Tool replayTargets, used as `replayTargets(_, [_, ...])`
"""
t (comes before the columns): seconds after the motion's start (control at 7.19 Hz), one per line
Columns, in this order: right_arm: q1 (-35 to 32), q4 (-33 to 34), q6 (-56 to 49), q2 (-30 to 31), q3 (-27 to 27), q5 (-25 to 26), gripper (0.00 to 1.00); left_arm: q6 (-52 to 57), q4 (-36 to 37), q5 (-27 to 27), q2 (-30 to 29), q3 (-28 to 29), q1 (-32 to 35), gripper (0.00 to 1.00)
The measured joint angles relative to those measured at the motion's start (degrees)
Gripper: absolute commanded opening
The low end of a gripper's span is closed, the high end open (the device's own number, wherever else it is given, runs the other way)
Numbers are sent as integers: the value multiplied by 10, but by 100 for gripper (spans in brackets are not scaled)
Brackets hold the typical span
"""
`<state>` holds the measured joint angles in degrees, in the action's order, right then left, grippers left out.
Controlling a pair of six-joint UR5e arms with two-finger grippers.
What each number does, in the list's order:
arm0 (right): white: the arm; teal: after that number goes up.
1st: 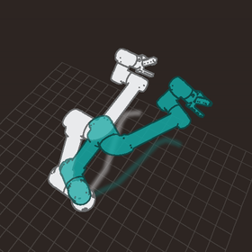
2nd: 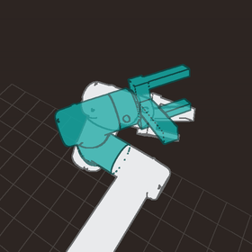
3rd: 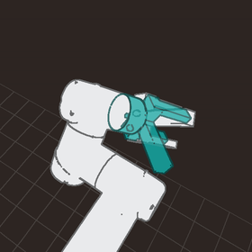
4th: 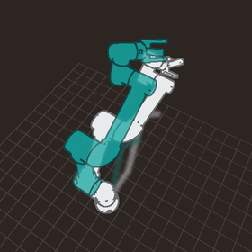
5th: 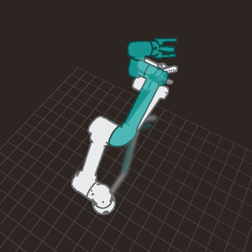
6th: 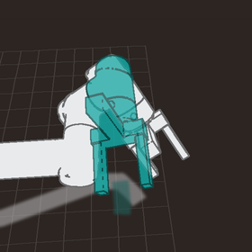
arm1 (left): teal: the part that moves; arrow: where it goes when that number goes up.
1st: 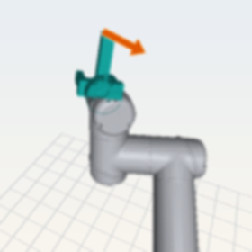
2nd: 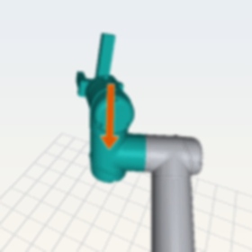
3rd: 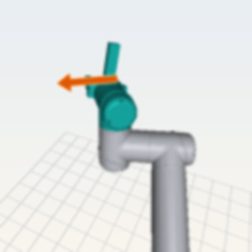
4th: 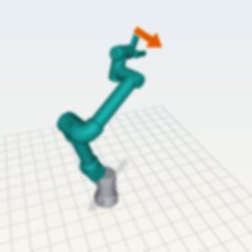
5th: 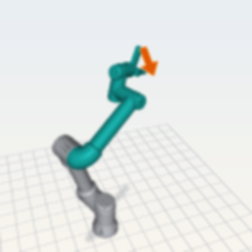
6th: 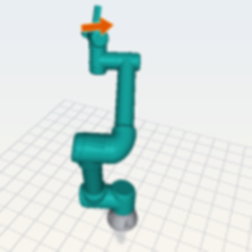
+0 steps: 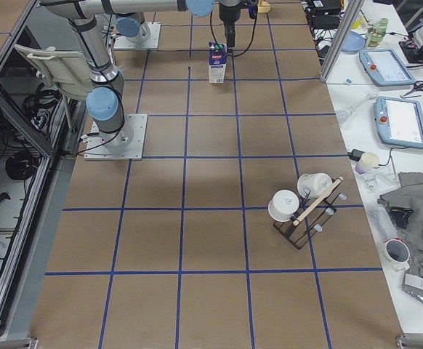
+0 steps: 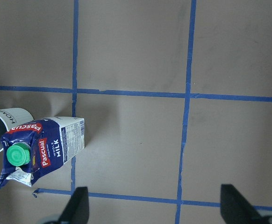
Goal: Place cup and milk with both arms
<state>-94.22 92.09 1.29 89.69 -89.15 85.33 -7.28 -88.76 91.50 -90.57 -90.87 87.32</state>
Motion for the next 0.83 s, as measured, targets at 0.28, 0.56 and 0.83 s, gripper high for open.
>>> replayTargets(0.28, [0, -1, 0, 0, -1, 0, 100, 0, 0, -2, 4, -8, 0, 100])
replayTargets(0.56, [0, -1, 0, 0, 0, 0, 100, 0, 0, -2, 5, -9, 0, 100])
replayTargets(0.83, [-1, -1, 2, 0, 0, 0, 100, 0, 1, -2, 5, -10, 0, 100])
